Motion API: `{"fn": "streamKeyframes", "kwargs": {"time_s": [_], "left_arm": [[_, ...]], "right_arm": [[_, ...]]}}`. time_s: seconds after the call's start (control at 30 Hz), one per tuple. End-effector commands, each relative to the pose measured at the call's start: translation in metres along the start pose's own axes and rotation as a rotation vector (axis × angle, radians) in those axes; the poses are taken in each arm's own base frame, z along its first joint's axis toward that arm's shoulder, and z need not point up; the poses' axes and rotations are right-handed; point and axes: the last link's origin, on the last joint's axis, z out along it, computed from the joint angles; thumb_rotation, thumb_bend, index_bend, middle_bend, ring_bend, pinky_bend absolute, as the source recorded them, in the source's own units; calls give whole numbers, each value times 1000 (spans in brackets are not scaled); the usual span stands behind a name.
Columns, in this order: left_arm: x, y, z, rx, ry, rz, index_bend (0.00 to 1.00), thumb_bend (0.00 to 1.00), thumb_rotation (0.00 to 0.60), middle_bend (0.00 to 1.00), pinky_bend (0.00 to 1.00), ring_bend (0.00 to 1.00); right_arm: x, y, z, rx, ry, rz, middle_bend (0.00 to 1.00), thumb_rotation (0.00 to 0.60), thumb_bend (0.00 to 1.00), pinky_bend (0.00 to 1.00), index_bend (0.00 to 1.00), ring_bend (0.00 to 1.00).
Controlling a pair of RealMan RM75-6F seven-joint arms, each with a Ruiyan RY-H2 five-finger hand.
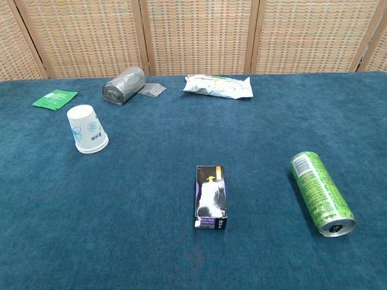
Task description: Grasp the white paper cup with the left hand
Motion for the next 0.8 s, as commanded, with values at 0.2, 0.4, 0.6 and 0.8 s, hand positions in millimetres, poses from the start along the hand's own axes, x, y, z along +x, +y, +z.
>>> {"fn": "streamKeyframes", "kwargs": {"time_s": [0.2,0.4,0.6,0.8], "left_arm": [[-1,-1,1,-1,-9,1,0,114,600,0,0,0],[-3,2,21,-52,-46,19,0,113,600,0,0,0],[0,24,82,-115,-160,36,0,114,600,0,0,0],[-2,54,141,-147,-282,61,0,117,600,0,0,0]], "right_arm": [[0,1,0,-6,-1,4,0,600,0,0,0,0],[2,4,1,-18,4,20,0,600,0,0,0,0],[1,7,5,-33,-5,23,0,600,0,0,0,0],[-1,12,9,-55,-18,27,0,600,0,0,0,0]]}}
